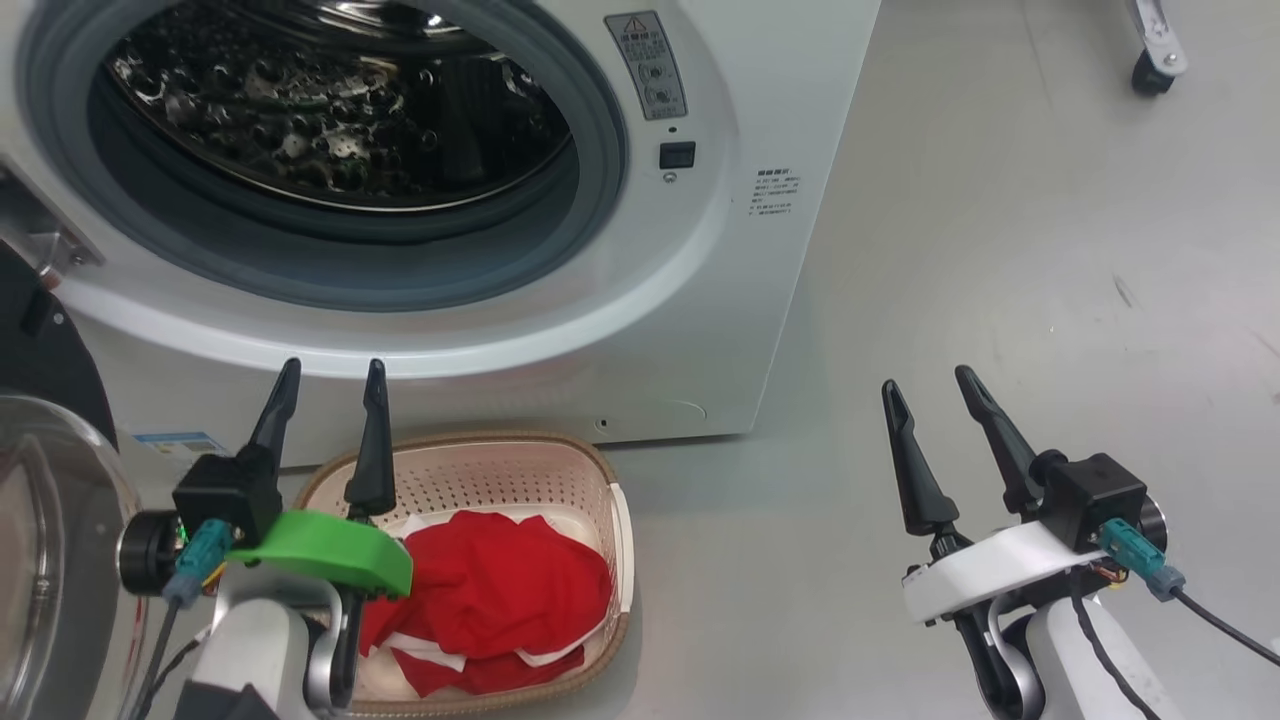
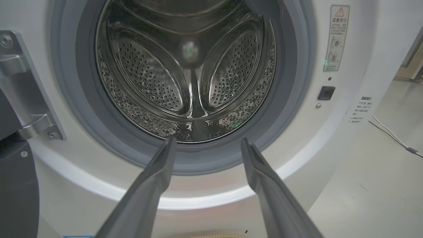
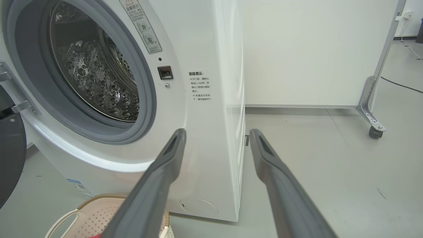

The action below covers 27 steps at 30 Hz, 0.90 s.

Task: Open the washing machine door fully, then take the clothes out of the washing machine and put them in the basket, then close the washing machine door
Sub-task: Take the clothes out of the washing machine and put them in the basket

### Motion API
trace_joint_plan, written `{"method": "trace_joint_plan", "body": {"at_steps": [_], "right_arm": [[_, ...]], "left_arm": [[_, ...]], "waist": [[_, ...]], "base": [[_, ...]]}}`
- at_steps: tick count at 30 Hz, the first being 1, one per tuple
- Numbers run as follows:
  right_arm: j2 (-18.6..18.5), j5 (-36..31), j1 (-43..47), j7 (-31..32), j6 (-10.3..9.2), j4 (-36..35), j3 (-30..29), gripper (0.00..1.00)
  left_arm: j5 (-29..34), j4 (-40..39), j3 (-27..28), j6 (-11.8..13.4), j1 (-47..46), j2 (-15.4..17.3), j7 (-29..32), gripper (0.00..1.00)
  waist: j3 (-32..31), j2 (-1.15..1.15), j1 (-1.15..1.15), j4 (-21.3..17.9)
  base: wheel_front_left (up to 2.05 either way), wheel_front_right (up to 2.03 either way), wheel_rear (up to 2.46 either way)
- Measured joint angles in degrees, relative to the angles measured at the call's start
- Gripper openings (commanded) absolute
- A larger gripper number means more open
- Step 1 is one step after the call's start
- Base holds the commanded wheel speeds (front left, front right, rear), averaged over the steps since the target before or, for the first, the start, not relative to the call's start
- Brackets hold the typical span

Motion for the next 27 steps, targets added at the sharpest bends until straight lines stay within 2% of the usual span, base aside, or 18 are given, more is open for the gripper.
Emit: {"method": "trace_joint_plan", "body": {"at_steps": [11,27], "right_arm": [[0.03,0.01,3.89,0.0,-0.54,0.76,0.08,1.0],[0.2,-0.33,8.39,0.01,-1.24,1.12,0.09,1.0]], "left_arm": [[1.81,-5.24,-0.85,1.96,9.56,0.82,0.0,1.0],[1.82,-11.14,-2.26,3.04,19.77,0.89,1.69,1.0]], "waist": [[-5.84,0.0,0.0,0.72],[-10.49,0.0,0.0,0.62]], "base": [[0.0,0.0,0.0],[0.0,0.0,0.0]]}}
